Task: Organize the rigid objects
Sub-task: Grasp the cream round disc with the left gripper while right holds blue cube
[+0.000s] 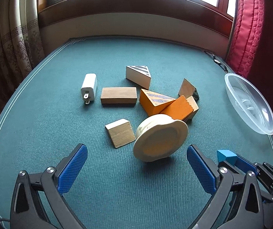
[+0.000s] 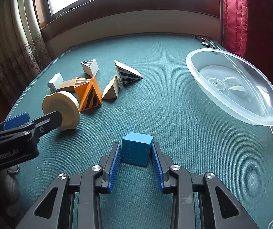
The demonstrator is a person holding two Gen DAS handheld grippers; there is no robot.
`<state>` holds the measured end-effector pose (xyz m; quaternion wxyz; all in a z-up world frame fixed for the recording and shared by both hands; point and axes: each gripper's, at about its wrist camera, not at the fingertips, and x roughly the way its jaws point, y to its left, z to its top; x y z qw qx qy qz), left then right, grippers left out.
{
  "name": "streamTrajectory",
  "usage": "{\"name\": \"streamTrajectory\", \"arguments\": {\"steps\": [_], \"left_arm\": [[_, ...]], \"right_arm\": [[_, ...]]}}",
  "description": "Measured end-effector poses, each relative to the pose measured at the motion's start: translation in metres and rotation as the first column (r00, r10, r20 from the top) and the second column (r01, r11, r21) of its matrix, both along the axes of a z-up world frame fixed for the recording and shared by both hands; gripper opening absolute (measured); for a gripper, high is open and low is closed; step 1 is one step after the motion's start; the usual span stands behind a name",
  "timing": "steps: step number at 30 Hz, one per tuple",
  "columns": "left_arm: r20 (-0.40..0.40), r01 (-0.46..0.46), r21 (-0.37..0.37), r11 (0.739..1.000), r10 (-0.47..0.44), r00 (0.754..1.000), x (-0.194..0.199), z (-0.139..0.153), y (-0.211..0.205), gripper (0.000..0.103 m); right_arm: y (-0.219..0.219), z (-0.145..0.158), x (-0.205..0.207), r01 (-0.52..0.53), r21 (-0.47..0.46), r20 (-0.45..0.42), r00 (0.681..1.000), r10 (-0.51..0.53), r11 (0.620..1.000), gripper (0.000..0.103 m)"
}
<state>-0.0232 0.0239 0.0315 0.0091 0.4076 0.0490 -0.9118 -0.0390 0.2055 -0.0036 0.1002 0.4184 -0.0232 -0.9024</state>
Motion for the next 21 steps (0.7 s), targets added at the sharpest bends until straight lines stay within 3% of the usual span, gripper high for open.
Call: {"name": "streamTrajectory", "arguments": {"steps": [16,19,21], "left_arm": [[0.081,-0.059,-0.010,0.998,0.060,0.995,-0.034,-0.020,0.020,0.103],[0.090,-0.058,-0.035,0.998,0.061,0.994,-0.035,-0.025,0.022,0.096],[0.074,-0.050,-0.061,0.997,0.055,0.996,-0.034,-0.025,0.024,0.083]], "right_arm": [[0.003,-0.003,0.006,-0.016,-0.001,-0.032,0.999,0.016,1.000,0.035],[0.002,-0.002,0.006,-0.015,-0.001,-0.032,0.999,0.015,1.000,0.035],[0.001,-0.002,0.006,-0.014,0.000,-0.032,0.999,0.014,1.000,0.035]]}}
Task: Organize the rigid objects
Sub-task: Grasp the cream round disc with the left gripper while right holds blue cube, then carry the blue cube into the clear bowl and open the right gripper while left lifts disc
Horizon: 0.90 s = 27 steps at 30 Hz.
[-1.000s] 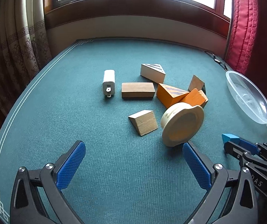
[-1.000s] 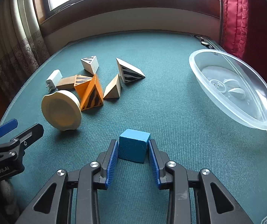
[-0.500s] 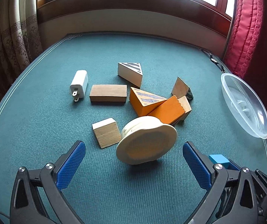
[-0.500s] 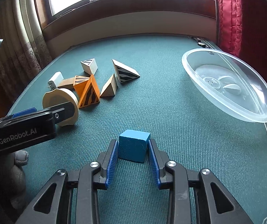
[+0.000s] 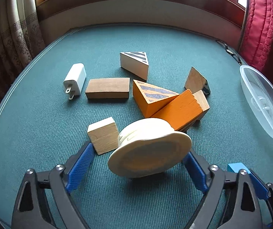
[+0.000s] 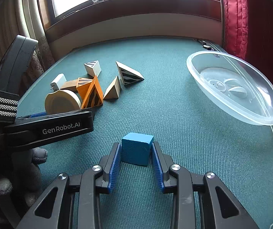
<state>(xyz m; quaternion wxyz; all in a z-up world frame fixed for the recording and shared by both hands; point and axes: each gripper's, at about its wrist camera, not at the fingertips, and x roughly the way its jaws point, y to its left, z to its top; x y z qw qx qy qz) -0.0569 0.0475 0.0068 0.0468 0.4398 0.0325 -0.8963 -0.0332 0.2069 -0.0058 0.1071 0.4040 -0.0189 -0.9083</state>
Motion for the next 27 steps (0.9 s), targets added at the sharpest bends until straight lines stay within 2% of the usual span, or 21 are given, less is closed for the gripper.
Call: {"name": "streamTrajectory", "arguments": {"steps": [1,3,27], "left_arm": [[-0.006,0.006,-0.003,1.000,-0.006,1.000,0.001,0.000,0.000,0.080],[-0.016,0.016,-0.001,1.000,-0.016,1.000,0.003,0.002,0.001,0.065],[-0.061,0.055,-0.014,0.998,-0.056,0.997,0.026,0.019,-0.002,0.065]], "right_arm": [[0.000,0.000,0.000,0.000,0.000,0.000,1.000,0.000,1.000,0.035],[0.000,0.000,0.000,0.000,0.000,0.000,1.000,0.000,1.000,0.035],[0.005,0.008,0.001,0.026,-0.052,-0.007,1.000,-0.027,0.998,0.034]]}}
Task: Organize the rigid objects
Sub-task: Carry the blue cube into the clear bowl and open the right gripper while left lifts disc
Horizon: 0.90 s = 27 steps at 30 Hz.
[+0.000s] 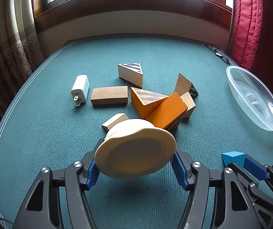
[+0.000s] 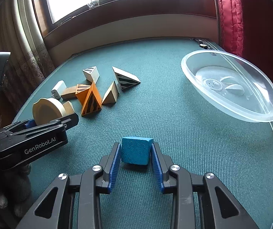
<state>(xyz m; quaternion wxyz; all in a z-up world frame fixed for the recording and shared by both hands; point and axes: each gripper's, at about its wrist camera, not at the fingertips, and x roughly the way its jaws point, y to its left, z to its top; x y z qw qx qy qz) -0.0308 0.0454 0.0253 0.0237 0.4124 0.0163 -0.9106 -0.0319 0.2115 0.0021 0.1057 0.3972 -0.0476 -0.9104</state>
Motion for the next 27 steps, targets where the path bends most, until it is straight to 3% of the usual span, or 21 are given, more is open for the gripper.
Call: {"name": "streamTrajectory", "arguments": {"steps": [7,15,17,19,27], "left_arm": [[-0.004,0.011,-0.004,1.000,-0.011,1.000,0.002,0.002,0.004,0.065],[0.005,0.017,0.002,1.000,-0.017,1.000,0.003,0.001,0.005,0.065],[0.005,0.019,0.000,1.000,-0.019,1.000,0.003,0.001,0.005,0.065],[0.006,0.019,-0.002,1.000,-0.019,1.000,0.003,0.001,0.005,0.065],[-0.004,0.043,-0.013,0.999,-0.044,0.999,0.002,0.006,0.013,0.065]], "right_arm": [[0.005,-0.006,-0.007,0.010,0.009,0.027,1.000,-0.010,1.000,0.034],[-0.005,-0.006,-0.010,0.008,0.051,0.020,1.000,-0.009,0.999,0.043],[-0.005,-0.006,-0.011,0.013,0.066,0.015,1.000,-0.014,0.998,0.042],[-0.004,-0.006,-0.010,0.017,0.078,0.011,1.000,-0.018,0.997,0.034],[0.015,0.011,-0.008,0.040,0.023,-0.026,0.999,-0.039,0.999,0.034]]}}
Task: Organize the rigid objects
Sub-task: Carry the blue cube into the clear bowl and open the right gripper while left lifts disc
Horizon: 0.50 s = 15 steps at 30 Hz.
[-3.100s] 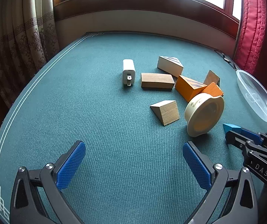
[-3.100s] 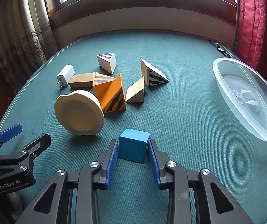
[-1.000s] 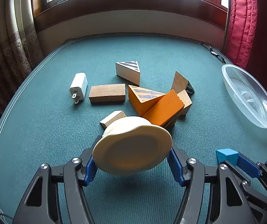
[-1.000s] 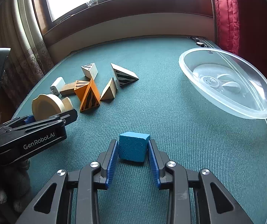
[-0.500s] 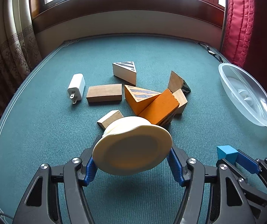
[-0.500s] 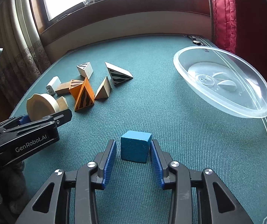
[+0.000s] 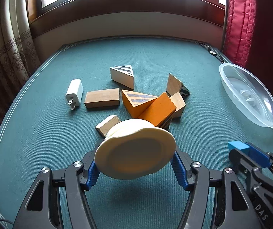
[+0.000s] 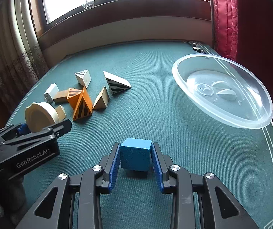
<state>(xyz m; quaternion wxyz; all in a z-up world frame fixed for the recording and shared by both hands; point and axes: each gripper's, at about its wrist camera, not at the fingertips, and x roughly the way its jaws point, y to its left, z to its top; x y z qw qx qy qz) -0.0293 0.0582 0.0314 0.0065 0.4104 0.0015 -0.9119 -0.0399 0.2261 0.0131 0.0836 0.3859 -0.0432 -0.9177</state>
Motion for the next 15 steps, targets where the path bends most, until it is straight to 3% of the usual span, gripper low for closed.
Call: {"name": "streamTrajectory", "arguments": {"steps": [9,15], "left_arm": [[-0.011,0.038,-0.015,0.999,-0.039,0.999,-0.001,0.006,0.016,0.065],[-0.015,0.053,-0.025,0.998,-0.053,0.998,-0.001,0.009,0.024,0.065]], "right_arm": [[0.047,0.033,-0.006,0.132,-0.039,-0.086,0.987,-0.135,0.990,0.034],[0.083,0.039,-0.015,0.228,-0.064,-0.095,0.968,-0.233,0.972,0.034]]}}
